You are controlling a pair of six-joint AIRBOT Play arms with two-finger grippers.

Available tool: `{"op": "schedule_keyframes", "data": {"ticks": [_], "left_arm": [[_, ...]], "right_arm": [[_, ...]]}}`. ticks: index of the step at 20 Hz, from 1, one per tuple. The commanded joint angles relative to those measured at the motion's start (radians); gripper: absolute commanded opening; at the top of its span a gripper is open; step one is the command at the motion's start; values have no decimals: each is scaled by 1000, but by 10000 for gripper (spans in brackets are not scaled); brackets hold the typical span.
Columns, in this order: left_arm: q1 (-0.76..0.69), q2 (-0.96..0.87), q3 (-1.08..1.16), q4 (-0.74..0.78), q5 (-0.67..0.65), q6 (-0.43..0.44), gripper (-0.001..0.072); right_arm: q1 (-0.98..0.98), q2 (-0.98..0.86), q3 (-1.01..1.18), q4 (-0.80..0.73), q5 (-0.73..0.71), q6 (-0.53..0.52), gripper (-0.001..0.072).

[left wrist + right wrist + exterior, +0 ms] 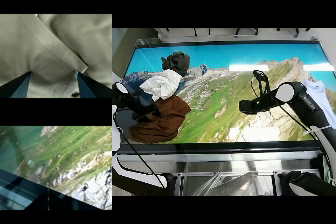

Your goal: Fold the shirts.

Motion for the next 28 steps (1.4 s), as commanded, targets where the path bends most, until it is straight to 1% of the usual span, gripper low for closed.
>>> {"op": "schedule_keyframes", "data": {"ticks": [1, 2, 3, 4, 5, 6, 8, 9, 11, 13, 14, 15, 16, 17, 18, 20, 22, 24, 25, 26, 28], "left_arm": [[3, -5, -118, -11, 38, 18, 628], [3, -5, -139, -11, 40, 19, 625], [-1, -5, -154, -11, 41, 19, 446], [-7, -5, -161, -11, 41, 32, 78], [-21, 1, -161, -22, 42, 57, 13], [-35, 18, -161, -38, 53, 69, 13], [-76, 95, -161, -67, 106, 50, 13], [-100, 140, -161, -61, 119, 33, 13], [-141, 247, -160, -48, 134, 26, 13], [-140, 353, -135, -14, 166, 5, 13], [-116, 388, -86, -14, 161, -21, 13], [-86, 415, -31, -63, 144, -36, 13], [-55, 441, 24, -171, 116, -34, 14], [-47, 468, 63, -280, 94, -32, 13], [-68, 500, 90, -351, 88, -31, 13], [-195, 564, 105, -302, 117, -41, 13], [-370, 599, 71, -264, 179, -89, 13], [-546, 605, 7, -263, 256, -145, 13], [-631, 595, -29, -262, 311, -165, 13], [-711, 575, -59, -264, 365, -177, 14], [-867, 491, -76, -266, 457, -179, 13]], "right_arm": [[0, -1, 0, 0, 0, 0, 26], [0, -1, 0, 0, 0, 0, 26], [0, -1, 0, 0, 0, 0, 26], [0, -1, 0, 0, 0, 0, 26], [0, -1, 0, 0, 0, 0, 26], [0, -1, 0, 0, 0, 0, 26], [0, -1, 0, 0, 0, 0, 26], [0, -1, 0, 0, 0, 0, 26], [0, -1, 0, 1, 0, 1, 26], [0, -1, 0, 21, -21, 1, 26], [0, 0, 0, 31, -24, 0, 26], [-1, 0, 0, 31, -27, 0, 26], [-1, 0, 0, 30, -23, 0, 25], [-1, 0, 0, 30, -14, 0, 26], [-3, 0, 0, 30, 10, 0, 26], [-19, 0, 0, 37, 72, -12, 25], [-61, 13, 1, 112, 111, -88, 26], [-129, 55, 1, 202, 160, -207, 26], [-177, 87, 1, 218, 192, -263, 26], [-232, 124, 1, 215, 216, -293, 28], [-359, 188, 0, 209, 240, -296, 28]]}}
